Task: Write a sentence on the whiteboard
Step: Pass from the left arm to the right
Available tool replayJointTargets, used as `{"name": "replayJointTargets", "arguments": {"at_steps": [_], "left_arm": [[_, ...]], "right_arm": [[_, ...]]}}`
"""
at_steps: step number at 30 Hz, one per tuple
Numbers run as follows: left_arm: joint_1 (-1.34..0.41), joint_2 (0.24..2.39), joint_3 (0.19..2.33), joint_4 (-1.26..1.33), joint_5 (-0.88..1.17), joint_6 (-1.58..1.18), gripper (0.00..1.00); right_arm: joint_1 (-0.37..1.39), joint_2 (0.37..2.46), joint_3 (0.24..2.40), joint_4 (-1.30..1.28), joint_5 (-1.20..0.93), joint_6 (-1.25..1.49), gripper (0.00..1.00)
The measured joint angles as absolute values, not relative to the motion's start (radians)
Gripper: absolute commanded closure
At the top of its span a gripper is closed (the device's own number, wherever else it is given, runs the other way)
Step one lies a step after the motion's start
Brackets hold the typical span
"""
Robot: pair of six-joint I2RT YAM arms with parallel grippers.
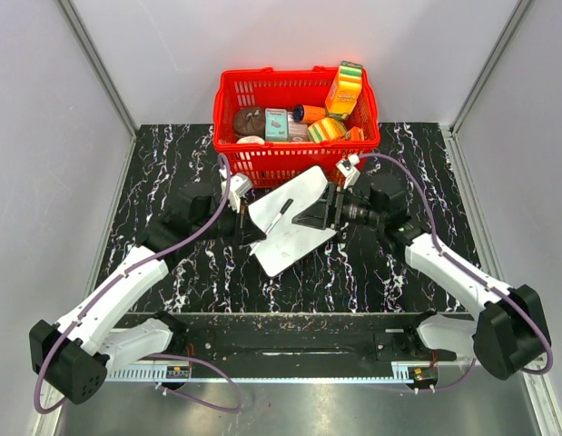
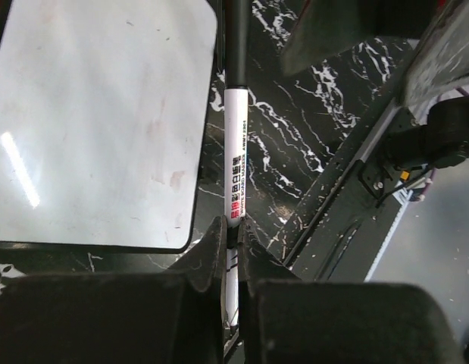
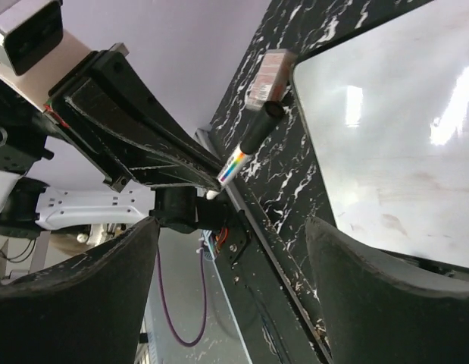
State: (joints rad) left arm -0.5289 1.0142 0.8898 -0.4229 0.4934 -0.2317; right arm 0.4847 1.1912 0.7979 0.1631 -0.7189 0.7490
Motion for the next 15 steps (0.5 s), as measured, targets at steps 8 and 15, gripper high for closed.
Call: {"name": "replayJointTargets", "arguments": {"at_steps": [8, 15], "left_arm": [[-0.529, 1.010, 0.881, -0.381, 0.559, -0.256, 1.00], [-0.529, 1.003, 0.872, -0.350, 0.605, -0.276, 1.00]], "right_arm": [[0.585, 1.305, 0.803, 0.287, -0.735, 0.810, 0.35], [0.613, 1.367, 0.808, 0.373, -0.754, 0.874, 0.45]]}}
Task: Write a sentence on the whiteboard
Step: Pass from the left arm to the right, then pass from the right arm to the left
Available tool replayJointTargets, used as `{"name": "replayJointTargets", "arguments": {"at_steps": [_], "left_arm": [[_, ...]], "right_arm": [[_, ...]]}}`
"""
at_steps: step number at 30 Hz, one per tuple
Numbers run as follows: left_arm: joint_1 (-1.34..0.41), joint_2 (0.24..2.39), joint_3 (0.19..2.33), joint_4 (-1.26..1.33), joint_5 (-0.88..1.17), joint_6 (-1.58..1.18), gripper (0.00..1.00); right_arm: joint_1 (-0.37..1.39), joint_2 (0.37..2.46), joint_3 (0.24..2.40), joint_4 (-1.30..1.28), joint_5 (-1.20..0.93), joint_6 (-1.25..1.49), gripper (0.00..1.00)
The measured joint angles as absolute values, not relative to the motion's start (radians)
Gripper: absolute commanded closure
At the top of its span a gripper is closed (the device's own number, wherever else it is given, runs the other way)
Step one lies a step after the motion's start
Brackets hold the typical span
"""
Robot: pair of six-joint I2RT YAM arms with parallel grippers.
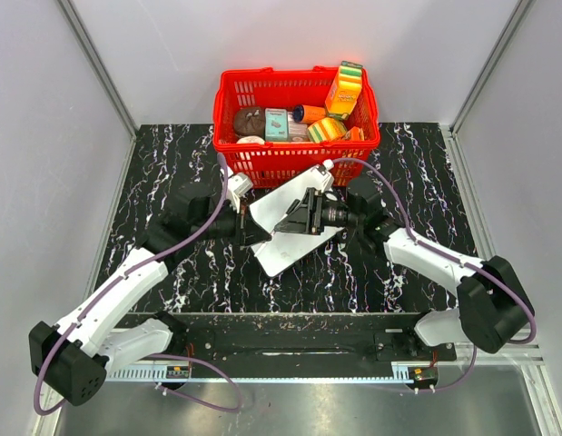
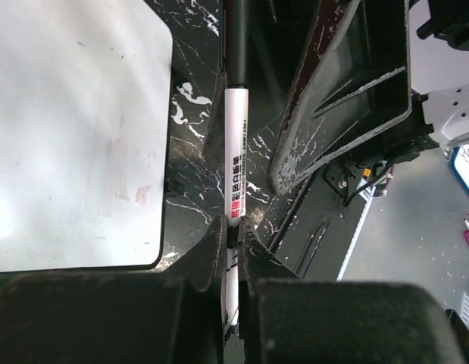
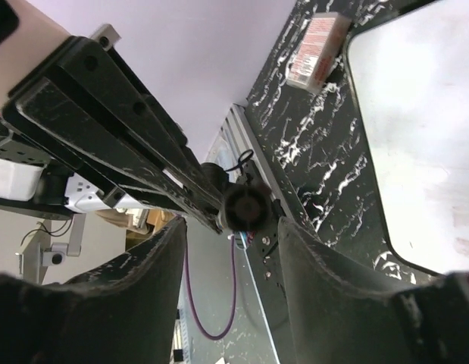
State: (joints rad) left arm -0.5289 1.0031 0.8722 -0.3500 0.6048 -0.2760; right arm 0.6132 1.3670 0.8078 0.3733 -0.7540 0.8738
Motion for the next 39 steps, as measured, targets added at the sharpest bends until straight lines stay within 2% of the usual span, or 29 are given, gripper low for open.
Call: {"name": "replayJointTargets", "arguments": {"at_steps": [4, 6, 8, 9, 10, 12, 14, 18, 19, 23, 26, 27, 28, 30, 31, 32, 35, 37, 39], "left_arm": [[-0.529, 1.003, 0.866, -0.326, 0.637, -0.286, 1.00], [-0.529, 1.003, 0.861, -0.319, 0.654, -0.287, 1.00], [-0.529, 1.003, 0.861, -0.316, 0.668, -0.289, 0.99], [-0.529, 1.003, 0.861, -0.314, 0.675, -0.289, 0.94], [-0.529, 1.003, 0.861, -0.313, 0.678, -0.289, 0.71], [-0.528, 1.003, 0.861, -0.311, 0.682, -0.287, 0.52], [-0.528, 1.003, 0.861, -0.308, 0.682, -0.286, 0.39], [-0.528, 1.003, 0.859, -0.310, 0.682, -0.282, 0.36], [-0.528, 1.003, 0.858, -0.310, 0.685, -0.281, 0.37], [-0.528, 1.018, 0.858, -0.307, 0.706, -0.280, 0.49], [-0.531, 1.048, 0.858, -0.294, 0.730, -0.284, 0.70], [-0.534, 1.056, 0.858, -0.287, 0.736, -0.287, 0.84], [-0.538, 1.063, 0.858, -0.283, 0.743, -0.290, 0.91], [-0.545, 1.070, 0.858, -0.279, 0.768, -0.285, 1.00], [-0.550, 1.071, 0.858, -0.278, 0.779, -0.276, 1.00], [-0.552, 1.071, 0.858, -0.281, 0.783, -0.274, 1.00], [-0.551, 1.071, 0.858, -0.283, 0.796, -0.262, 1.00], [-0.551, 1.071, 0.858, -0.284, 0.805, -0.257, 1.00], [-0.551, 1.071, 0.858, -0.289, 0.815, -0.251, 1.00]], "right_arm": [[0.624, 1.372, 0.815, 0.420, -0.754, 0.899, 0.55], [0.626, 1.376, 0.815, 0.440, -0.755, 0.913, 0.81], [0.627, 1.382, 0.815, 0.460, -0.756, 0.923, 1.00], [0.628, 1.385, 0.815, 0.464, -0.755, 0.932, 1.00], [0.627, 1.386, 0.815, 0.464, -0.754, 0.933, 1.00], [0.627, 1.386, 0.815, 0.465, -0.751, 0.933, 1.00], [0.628, 1.382, 0.815, 0.461, -0.747, 0.931, 1.00], [0.630, 1.324, 0.809, 0.405, -0.673, 0.921, 1.00], [0.631, 1.299, 0.802, 0.395, -0.653, 0.920, 1.00], [0.631, 1.196, 0.773, 0.376, -0.569, 0.920, 1.00], [0.631, 1.174, 0.769, 0.366, -0.533, 0.910, 1.00], [0.631, 1.176, 0.768, 0.361, -0.530, 0.911, 1.00], [0.631, 1.179, 0.766, 0.357, -0.523, 0.910, 1.00], [0.631, 1.183, 0.761, 0.349, -0.511, 0.910, 0.93], [0.628, 1.185, 0.760, 0.347, -0.513, 0.915, 0.89], [0.628, 1.186, 0.760, 0.344, -0.515, 0.916, 0.73], [0.628, 1.185, 0.760, 0.339, -0.518, 0.907, 0.51], [0.630, 1.181, 0.759, 0.317, -0.518, 0.898, 0.43], [0.630, 1.171, 0.758, 0.291, -0.514, 0.891, 0.40]]}}
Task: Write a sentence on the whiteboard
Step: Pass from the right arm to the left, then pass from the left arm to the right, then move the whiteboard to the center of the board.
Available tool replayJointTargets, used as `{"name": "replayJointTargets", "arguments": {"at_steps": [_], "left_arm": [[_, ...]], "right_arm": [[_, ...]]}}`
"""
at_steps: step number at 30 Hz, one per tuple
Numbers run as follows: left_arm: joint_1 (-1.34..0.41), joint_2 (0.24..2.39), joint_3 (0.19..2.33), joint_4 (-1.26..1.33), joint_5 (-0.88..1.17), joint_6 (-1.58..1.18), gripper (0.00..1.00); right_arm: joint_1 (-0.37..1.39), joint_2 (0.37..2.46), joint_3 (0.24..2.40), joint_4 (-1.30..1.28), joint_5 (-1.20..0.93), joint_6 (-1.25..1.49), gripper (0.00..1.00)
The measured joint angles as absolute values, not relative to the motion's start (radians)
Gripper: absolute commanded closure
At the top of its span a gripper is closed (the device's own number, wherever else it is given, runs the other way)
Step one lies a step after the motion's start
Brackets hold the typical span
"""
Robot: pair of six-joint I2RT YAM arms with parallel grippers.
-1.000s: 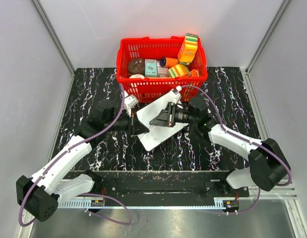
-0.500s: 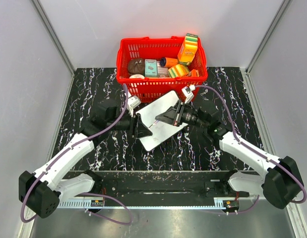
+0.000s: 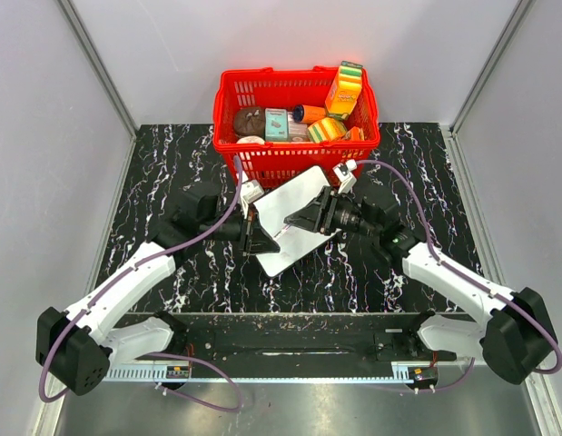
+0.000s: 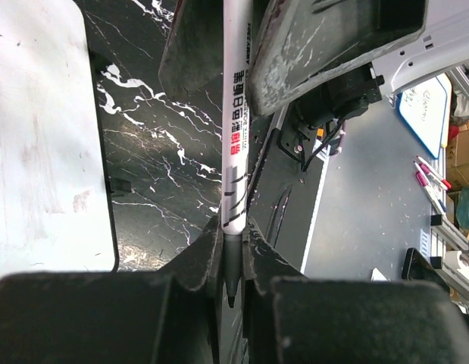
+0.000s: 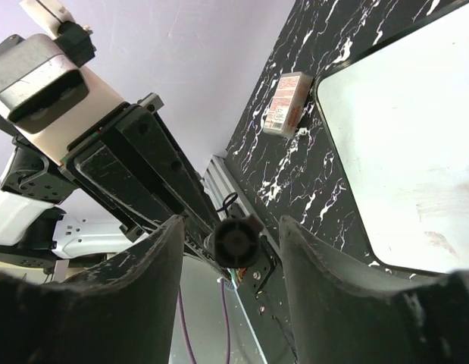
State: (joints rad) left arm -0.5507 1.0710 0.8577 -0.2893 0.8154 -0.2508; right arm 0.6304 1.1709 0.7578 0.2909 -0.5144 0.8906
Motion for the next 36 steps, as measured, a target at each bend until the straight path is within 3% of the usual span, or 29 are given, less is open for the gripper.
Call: {"name": "replayJointTargets", "arguments": {"at_steps": [9, 16, 19, 20, 21, 22, 25, 26, 29, 36], "left_arm": [[-0.551, 1.071, 0.858, -0.298, 0.871, -0.232, 1.00], [-0.551, 1.071, 0.858, -0.299, 0.890, -0.227, 1.00], [-0.552, 1.070, 0.858, -0.299, 0.893, -0.226, 1.00], [-0.552, 1.069, 0.858, -0.299, 0.893, -0.225, 1.00], [-0.552, 1.068, 0.858, -0.302, 0.893, -0.221, 1.00], [-0.552, 1.067, 0.858, -0.303, 0.895, -0.220, 0.96], [-0.556, 1.064, 0.858, -0.306, 0.894, -0.217, 0.61], [-0.558, 1.062, 0.858, -0.305, 0.892, -0.214, 0.37], [-0.557, 1.048, 0.856, -0.309, 0.864, -0.217, 0.26], [-0.557, 0.916, 0.753, -0.293, 0.696, -0.289, 0.23]], "right_arm": [[0.630, 1.126, 0.755, 0.282, -0.517, 0.895, 0.50], [0.630, 1.126, 0.755, 0.277, -0.544, 0.910, 0.69], [0.630, 1.126, 0.755, 0.276, -0.550, 0.915, 0.82], [0.630, 1.125, 0.755, 0.274, -0.552, 0.916, 0.96], [0.630, 1.124, 0.755, 0.274, -0.561, 0.924, 1.00], [0.630, 1.121, 0.755, 0.271, -0.561, 0.927, 1.00], [0.630, 1.111, 0.751, 0.264, -0.565, 0.928, 1.00], [0.631, 1.107, 0.749, 0.262, -0.566, 0.928, 1.00], [0.632, 1.077, 0.743, 0.207, -0.548, 0.900, 1.00], [0.633, 0.950, 0.746, -0.067, -0.348, 0.773, 1.00]]}}
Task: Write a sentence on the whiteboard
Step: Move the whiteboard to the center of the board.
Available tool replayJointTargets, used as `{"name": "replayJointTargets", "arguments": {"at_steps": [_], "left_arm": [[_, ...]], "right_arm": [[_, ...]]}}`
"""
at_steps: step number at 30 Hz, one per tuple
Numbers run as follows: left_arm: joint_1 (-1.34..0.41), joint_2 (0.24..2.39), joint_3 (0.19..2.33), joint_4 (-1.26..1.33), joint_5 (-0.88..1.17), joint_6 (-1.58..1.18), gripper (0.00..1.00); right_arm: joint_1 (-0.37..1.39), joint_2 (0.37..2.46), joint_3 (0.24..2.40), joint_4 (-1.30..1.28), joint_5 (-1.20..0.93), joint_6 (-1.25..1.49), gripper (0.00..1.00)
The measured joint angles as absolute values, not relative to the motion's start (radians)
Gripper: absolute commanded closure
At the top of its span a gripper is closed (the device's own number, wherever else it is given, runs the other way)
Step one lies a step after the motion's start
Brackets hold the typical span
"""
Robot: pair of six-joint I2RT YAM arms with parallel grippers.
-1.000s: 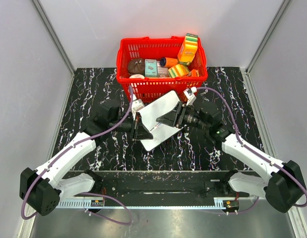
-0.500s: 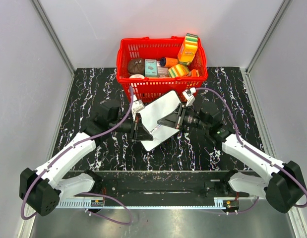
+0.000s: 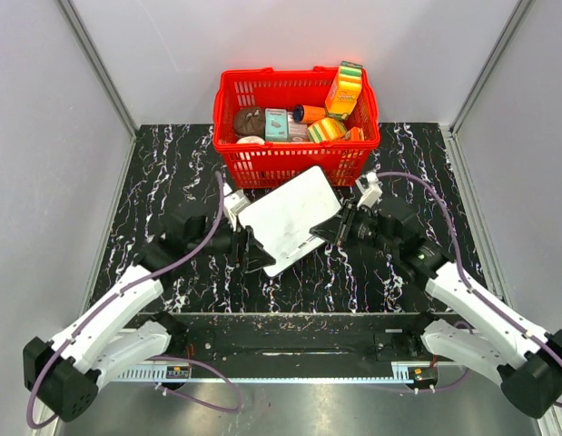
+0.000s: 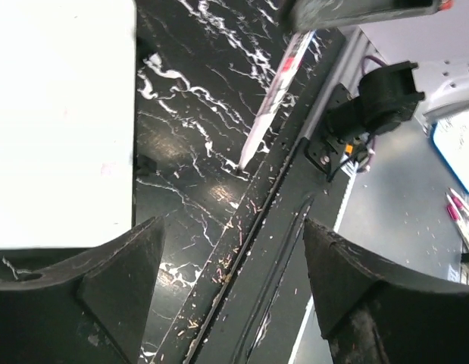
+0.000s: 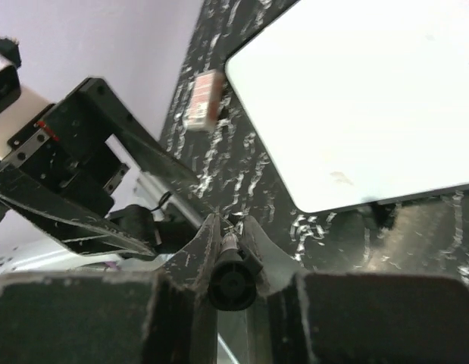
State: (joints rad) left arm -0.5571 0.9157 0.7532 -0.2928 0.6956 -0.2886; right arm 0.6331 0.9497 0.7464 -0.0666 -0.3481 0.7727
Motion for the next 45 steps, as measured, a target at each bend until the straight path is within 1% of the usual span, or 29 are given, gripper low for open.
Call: {"name": "replayJointTargets", "arguments": {"at_steps": [2, 6, 7, 12, 16, 21, 28, 32, 38, 41, 45], "left_arm": [[-0.557, 0.856, 0.701, -0.290, 0.643, -0.322, 0.20], [-0.557, 0.704, 0.571, -0.274, 0.530, -0.408, 0.10], [-0.557, 0.669, 0.537, -0.270, 0.504, -0.432, 0.06], [-0.557, 0.548, 0.396, -0.233, 0.400, -0.548, 0.01], [-0.557, 0.507, 0.329, -0.211, 0.362, -0.629, 0.01], [-0.557, 0.469, 0.297, -0.152, 0.362, -0.710, 0.01], [-0.557, 0.328, 0.173, -0.008, 0.344, -0.786, 0.01], [-0.557, 0.373, 0.145, -0.003, 0.331, -0.778, 0.01], [-0.570, 0.589, 0.212, -0.017, 0.323, -0.722, 0.01], [-0.643, 0.689, 0.281, -0.023, 0.274, -0.688, 0.01], [-0.842, 0.844, 0.424, -0.028, 0.154, -0.634, 0.02]], "right_arm": [[0.633, 0.907, 0.747, -0.141, -0.284, 0.744, 1.00], [0.633, 0.820, 0.747, -0.256, -0.183, 0.713, 1.00], [0.633, 0.794, 0.746, -0.278, -0.163, 0.710, 1.00], [0.633, 0.682, 0.725, -0.337, -0.100, 0.703, 1.00], [0.633, 0.646, 0.722, -0.374, -0.077, 0.699, 1.00], [0.633, 0.649, 0.723, -0.398, -0.060, 0.685, 1.00], [0.633, 0.662, 0.723, -0.404, -0.012, 0.659, 1.00], [0.633, 0.667, 0.723, -0.404, 0.029, 0.636, 1.00], [0.633, 0.685, 0.723, -0.402, 0.071, 0.613, 1.00], [0.633, 0.686, 0.715, -0.398, 0.093, 0.606, 1.00], [0.633, 0.692, 0.693, -0.394, 0.126, 0.606, 1.00]]}}
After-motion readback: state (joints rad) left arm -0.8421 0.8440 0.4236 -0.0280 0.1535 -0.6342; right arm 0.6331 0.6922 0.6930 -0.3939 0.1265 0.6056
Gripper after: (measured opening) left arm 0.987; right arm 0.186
